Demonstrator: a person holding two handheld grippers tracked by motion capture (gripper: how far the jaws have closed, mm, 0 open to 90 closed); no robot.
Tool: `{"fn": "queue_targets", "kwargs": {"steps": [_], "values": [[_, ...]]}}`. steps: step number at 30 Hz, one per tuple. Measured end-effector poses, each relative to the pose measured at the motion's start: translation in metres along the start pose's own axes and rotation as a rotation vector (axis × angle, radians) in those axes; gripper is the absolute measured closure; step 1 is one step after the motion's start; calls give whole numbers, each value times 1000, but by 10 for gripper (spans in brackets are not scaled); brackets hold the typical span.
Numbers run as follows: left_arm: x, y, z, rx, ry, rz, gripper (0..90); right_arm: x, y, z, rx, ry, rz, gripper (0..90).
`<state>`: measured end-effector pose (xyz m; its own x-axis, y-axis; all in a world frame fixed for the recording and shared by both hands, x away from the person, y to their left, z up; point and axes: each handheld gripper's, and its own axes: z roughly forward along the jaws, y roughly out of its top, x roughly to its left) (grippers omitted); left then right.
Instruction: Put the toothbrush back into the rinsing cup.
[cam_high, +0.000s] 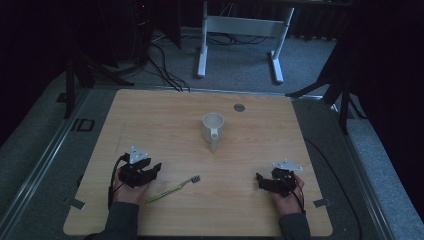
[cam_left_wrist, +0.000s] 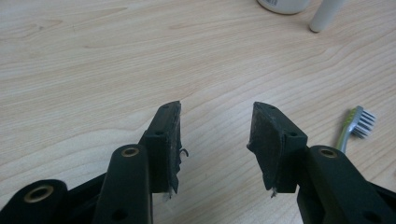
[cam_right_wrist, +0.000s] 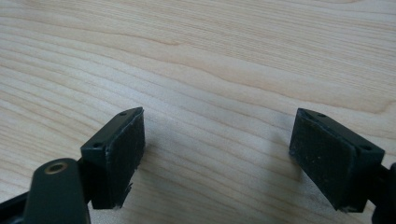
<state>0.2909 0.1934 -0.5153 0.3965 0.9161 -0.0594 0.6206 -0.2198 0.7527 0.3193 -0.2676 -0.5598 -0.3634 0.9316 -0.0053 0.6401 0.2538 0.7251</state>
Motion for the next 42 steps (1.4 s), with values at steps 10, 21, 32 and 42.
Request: {"fn": "queue_targets", "kwargs": {"steps": [10,21,32,42], "values": [[-3,12,-14,-26,-18,62,530,-1,0,0,0,4,-3,180],[-4,25,-21,2,-42,137,538,-1,2,2,1,5,-5,174],[-7,38,-37,10,-68,192,537,-1,3,3,1,4,-3,170],[-9,47,-46,26,-94,227,539,-1,3,4,1,6,-8,163]]}}
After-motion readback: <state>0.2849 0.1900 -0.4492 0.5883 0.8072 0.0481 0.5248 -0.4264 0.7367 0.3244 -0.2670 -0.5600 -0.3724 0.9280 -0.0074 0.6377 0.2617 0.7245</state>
